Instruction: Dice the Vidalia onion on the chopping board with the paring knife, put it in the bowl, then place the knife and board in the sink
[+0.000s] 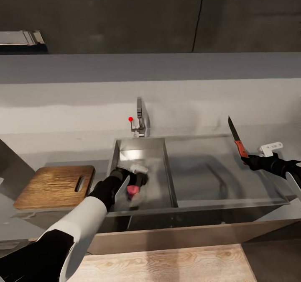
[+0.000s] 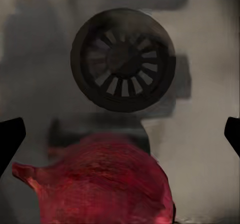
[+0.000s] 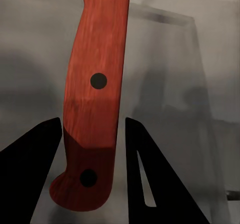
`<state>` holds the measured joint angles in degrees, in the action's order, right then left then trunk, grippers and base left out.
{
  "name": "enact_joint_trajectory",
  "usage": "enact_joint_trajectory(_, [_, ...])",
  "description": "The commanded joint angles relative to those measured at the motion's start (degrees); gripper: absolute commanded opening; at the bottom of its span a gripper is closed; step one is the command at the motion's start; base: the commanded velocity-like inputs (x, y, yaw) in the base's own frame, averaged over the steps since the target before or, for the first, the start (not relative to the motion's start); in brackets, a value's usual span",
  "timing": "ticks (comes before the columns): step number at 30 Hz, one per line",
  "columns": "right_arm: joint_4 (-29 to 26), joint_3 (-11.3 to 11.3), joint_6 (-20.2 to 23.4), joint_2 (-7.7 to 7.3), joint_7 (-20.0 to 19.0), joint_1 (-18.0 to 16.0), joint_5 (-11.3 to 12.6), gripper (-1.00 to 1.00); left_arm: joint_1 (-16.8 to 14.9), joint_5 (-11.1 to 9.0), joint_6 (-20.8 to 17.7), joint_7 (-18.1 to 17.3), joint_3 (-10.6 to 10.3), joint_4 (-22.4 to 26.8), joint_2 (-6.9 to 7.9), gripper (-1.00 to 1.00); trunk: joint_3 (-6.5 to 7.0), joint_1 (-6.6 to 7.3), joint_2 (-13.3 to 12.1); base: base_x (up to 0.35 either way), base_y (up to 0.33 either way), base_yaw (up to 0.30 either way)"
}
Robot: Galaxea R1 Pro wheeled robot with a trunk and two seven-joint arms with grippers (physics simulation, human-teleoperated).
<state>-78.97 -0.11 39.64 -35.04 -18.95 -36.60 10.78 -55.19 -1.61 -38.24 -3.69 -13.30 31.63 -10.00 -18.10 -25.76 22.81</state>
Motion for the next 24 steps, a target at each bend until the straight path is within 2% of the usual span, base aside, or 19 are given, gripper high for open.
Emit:
enact_joint_trajectory(1, [0.0,-0.1,0.3,-0.03,0.0,-0.1,0.3,-1.0,0.0,-0.1,-0.3,-0.3,-0.1,-1.2,0.0,1.0,-0.11,-0.03,0.1,0.0,0.0,-0.001])
enact_joint_trajectory(7, [0.0,-0.1,0.4,-0.03,0.0,-0.1,0.3,-1.0,0.0,-0.1,-0.2,-1.2,0.0,-3.8,0.0,1.0,-0.15,-0.03,0.1,0.0,0.0,0.0])
enact_joint_trajectory(24, [0.0,-0.2,0.4,-0.03,0.0,-0.1,0.3,-1.0,0.0,-0.2,-0.1,-1.3,0.0,-3.9,0.0,1.0,-0.59,-0.03,0.1,0.0,0.0,0.0])
